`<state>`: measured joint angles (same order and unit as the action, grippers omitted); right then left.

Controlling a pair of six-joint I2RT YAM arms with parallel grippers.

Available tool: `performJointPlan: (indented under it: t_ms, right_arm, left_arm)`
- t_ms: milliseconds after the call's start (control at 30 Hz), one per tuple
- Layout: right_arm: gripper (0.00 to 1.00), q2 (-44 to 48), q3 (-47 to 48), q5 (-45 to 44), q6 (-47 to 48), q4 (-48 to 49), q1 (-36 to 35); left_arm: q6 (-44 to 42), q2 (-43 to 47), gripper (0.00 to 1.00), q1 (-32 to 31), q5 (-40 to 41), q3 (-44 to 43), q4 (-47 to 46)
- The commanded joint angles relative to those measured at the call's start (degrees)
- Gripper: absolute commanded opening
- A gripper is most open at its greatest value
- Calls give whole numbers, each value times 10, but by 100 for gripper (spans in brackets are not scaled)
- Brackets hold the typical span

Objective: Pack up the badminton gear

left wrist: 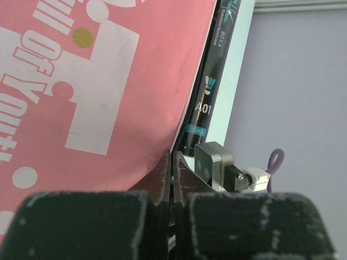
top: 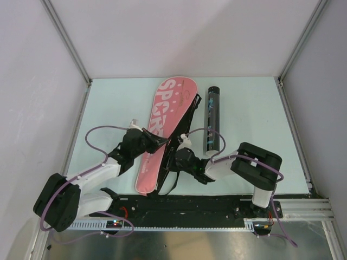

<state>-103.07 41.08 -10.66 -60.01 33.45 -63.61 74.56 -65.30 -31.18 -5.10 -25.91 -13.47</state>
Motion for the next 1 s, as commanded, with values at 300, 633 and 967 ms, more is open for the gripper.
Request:
performJointPlan:
  t_ms: [300,633,967]
  right_arm:
    - [36,24,-13,-22,7,-7,2]
    - [68,167,-14,-119,-16,-264,-13]
    - [78,100,15,-40,12,-162,67]
  left_arm:
    - [-19,22,13,-21,40,13,-25]
    - [-199,44,59,-4,118,-53,106]
    - [-297,65,62,66,151,-81,226]
